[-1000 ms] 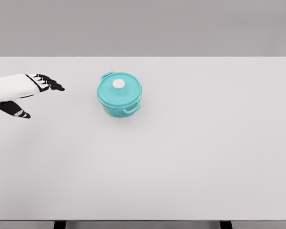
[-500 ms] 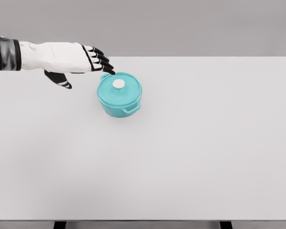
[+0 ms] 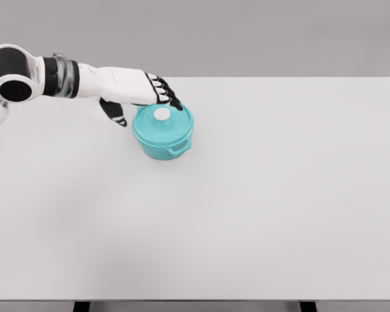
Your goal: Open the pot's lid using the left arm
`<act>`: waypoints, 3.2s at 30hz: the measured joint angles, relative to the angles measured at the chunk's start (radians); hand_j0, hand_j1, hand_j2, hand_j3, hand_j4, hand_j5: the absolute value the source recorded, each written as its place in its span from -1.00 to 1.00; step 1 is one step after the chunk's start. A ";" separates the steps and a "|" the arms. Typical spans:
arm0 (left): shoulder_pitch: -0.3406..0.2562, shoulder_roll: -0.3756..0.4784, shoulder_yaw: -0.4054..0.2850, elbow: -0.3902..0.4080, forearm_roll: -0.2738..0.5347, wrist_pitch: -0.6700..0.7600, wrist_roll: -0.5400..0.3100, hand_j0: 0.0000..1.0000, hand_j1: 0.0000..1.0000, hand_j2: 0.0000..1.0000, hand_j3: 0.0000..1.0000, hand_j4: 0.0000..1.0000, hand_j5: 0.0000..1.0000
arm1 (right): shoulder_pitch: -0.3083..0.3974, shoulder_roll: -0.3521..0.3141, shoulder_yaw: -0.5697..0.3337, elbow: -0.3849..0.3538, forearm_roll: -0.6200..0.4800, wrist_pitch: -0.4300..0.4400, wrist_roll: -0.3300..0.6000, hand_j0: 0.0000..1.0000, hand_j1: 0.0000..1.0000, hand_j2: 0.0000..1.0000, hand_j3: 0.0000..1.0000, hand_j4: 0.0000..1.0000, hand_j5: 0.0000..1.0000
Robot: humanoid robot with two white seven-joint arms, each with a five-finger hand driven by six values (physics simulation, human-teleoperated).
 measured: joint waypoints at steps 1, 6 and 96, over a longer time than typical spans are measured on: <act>0.000 -0.011 -0.001 0.016 -0.001 0.000 0.000 1.00 1.00 1.00 1.00 1.00 1.00 | 0.000 0.000 0.000 0.000 0.000 0.000 0.000 1.00 1.00 1.00 1.00 1.00 1.00; 0.000 -0.071 -0.005 0.114 -0.042 0.000 0.000 1.00 1.00 1.00 1.00 1.00 1.00 | 0.000 0.000 0.000 0.000 0.000 0.000 0.000 1.00 1.00 1.00 1.00 1.00 1.00; -0.037 -0.009 -0.056 0.177 -0.124 0.000 0.058 -0.33 -0.33 -0.33 -0.33 -0.33 -0.33 | 0.000 0.000 0.000 0.000 0.000 0.000 0.000 1.00 1.00 1.00 1.00 1.00 1.00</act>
